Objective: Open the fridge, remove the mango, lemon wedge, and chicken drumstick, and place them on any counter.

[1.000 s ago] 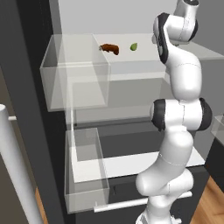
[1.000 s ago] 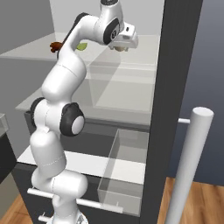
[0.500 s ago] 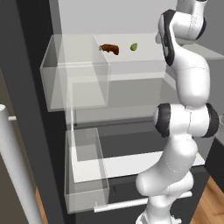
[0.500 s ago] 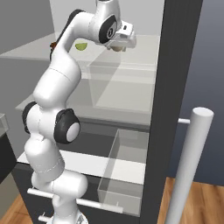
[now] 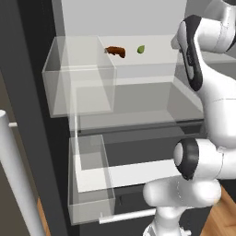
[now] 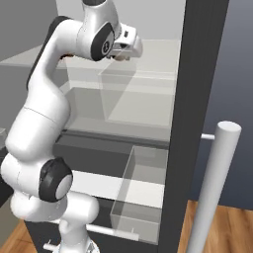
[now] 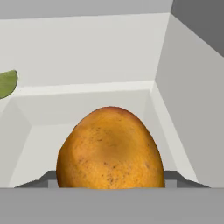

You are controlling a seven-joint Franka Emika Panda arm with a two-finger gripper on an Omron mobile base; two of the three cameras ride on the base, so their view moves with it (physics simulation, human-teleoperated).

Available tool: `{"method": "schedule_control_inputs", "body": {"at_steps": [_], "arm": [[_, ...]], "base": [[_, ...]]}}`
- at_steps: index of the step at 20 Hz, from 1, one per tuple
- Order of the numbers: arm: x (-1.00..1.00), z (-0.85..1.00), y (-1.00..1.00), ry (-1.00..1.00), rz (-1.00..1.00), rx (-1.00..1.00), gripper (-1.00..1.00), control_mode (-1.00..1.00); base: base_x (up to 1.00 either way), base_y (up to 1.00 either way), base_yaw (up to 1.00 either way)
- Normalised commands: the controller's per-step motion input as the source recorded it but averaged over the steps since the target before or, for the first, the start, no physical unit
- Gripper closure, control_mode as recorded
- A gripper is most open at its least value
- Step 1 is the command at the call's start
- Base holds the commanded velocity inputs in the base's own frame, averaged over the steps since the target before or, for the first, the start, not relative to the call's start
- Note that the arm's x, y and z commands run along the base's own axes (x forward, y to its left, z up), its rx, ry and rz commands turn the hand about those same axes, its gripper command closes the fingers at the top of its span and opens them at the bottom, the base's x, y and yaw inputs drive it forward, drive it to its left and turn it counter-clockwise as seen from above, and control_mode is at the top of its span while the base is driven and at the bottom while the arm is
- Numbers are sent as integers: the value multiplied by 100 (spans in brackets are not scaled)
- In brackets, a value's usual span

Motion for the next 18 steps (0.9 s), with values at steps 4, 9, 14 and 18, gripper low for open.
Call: {"method": "schedule_control_inputs", "body": {"at_steps": [4,9,14,18], "arm": [[-100,-1,40,-18,0,-7,100,-100],[-100,0,41,-9,0,-3,100,-100],[-100,0,41,-2,0,-1,100,-100],[-100,0,24,0,0,0,100,-100]], "base": [[0,0,0],[0,0,0],[0,0,0],[0,0,0]]}}
